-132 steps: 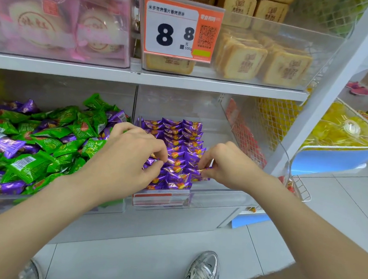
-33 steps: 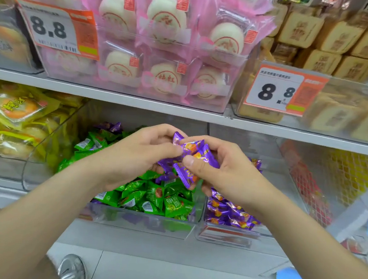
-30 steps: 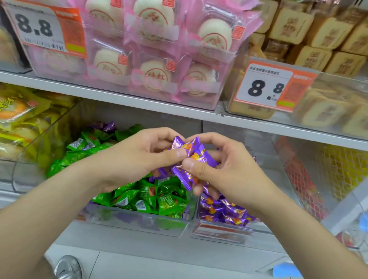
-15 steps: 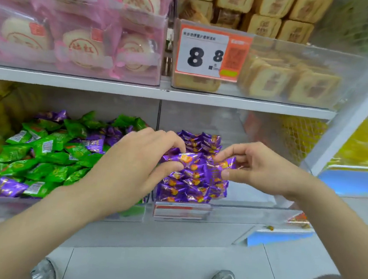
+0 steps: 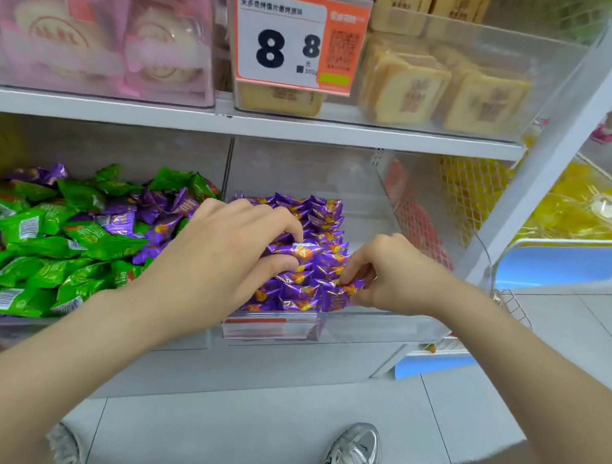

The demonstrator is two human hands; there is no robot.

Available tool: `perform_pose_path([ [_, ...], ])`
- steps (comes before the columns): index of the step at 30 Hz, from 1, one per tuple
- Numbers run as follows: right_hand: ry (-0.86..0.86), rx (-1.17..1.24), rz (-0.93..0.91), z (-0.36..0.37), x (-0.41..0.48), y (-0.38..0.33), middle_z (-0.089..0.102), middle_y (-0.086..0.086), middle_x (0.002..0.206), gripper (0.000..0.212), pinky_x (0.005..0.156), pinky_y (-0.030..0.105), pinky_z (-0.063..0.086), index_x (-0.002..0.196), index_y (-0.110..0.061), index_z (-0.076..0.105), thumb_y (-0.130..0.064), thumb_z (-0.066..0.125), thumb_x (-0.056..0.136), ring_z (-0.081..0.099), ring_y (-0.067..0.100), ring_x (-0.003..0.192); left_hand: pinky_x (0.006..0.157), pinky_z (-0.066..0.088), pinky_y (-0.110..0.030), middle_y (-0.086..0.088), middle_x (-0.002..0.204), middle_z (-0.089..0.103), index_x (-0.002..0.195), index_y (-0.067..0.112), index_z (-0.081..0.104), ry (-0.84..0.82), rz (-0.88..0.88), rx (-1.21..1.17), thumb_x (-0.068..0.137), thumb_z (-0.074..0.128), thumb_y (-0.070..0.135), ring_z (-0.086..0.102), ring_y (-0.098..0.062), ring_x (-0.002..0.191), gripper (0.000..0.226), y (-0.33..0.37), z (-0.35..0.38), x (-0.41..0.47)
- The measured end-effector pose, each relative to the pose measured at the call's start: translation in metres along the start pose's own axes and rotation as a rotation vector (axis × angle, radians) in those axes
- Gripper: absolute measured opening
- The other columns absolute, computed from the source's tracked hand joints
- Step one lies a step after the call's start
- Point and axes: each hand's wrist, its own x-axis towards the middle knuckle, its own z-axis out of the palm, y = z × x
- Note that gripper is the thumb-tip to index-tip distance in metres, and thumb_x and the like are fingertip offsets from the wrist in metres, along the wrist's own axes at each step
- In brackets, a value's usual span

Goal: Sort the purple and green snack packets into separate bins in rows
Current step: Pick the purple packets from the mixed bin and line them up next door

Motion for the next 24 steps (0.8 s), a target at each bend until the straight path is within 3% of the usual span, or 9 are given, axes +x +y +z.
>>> perform_pose_path([
  [3,-0.022,-0.056,-0.016,0.001,0.003,0.001,0.077,-0.016,0.085,0.021,0.078,0.020,0.051,0.095,-0.028,0.084,-0.027,0.089,0.074,0.060,-0.007,0.068,0.087,0.042,-0.046,0.017,0.098,0.060,0.117,0.036,0.055,-0.017,-0.014,-0.005,0.102,0.048,0.052,0.046,-0.011,0.088,0.022,-0.001,0.002,0.000],
  [8,-0.027,-0.091,0.005,-0.006,0.001,0.005,0.075,-0.018,0.083,0.021,0.075,0.026,0.055,0.092,-0.032,0.083,-0.031,0.089,0.072,0.064,-0.002,0.073,0.088,0.041,-0.044,0.018,0.094,0.058,0.117,0.038,0.055,-0.027,-0.020,-0.008,0.103,0.047,0.053,0.046,-0.011,0.086,0.022,-0.004,0.002,-0.002],
  [11,-0.030,-0.084,0.005,-0.003,0.002,0.006,0.075,-0.017,0.081,0.021,0.074,0.023,0.054,0.092,-0.030,0.083,-0.031,0.091,0.072,0.063,-0.003,0.073,0.087,0.041,-0.044,0.021,0.089,0.052,0.117,0.037,0.055,-0.020,-0.015,-0.008,0.106,0.049,0.051,0.043,-0.011,0.083,0.018,-0.005,0.002,-0.003],
  [13,-0.040,-0.060,-0.013,0.001,0.004,0.005,0.075,-0.017,0.082,0.022,0.071,0.015,0.048,0.092,-0.029,0.083,-0.032,0.093,0.072,0.062,-0.006,0.073,0.087,0.041,-0.045,0.024,0.087,0.047,0.117,0.037,0.055,-0.026,-0.015,-0.009,0.105,0.051,0.051,0.042,-0.010,0.083,0.019,-0.005,0.002,-0.004],
  [19,-0.015,-0.068,-0.039,0.005,0.011,0.002,0.075,-0.016,0.079,0.029,0.066,0.006,0.036,0.092,-0.028,0.082,-0.039,0.097,0.070,0.065,-0.001,0.076,0.092,0.041,-0.046,0.020,0.091,0.056,0.116,0.038,0.056,-0.050,0.001,-0.014,0.101,0.054,0.055,0.050,-0.013,0.085,0.022,-0.003,0.000,-0.006],
  [21,-0.014,-0.051,-0.016,0.006,0.012,0.003,0.073,-0.014,0.075,0.031,0.063,0.007,0.038,0.090,-0.027,0.081,-0.038,0.098,0.067,0.064,-0.003,0.073,0.092,0.041,-0.046,0.020,0.088,0.053,0.115,0.038,0.057,-0.044,-0.002,-0.017,0.100,0.054,0.057,0.050,-0.012,0.084,0.024,-0.002,0.001,-0.006],
  [24,-0.014,-0.029,0.001,0.006,0.010,0.005,0.073,-0.014,0.076,0.034,0.068,0.021,0.048,0.091,-0.028,0.080,-0.043,0.098,0.066,0.063,-0.003,0.073,0.093,0.041,-0.045,0.022,0.079,0.048,0.113,0.039,0.057,-0.037,-0.005,-0.033,0.098,0.052,0.060,0.046,-0.009,0.080,0.026,-0.001,0.002,-0.005],
])
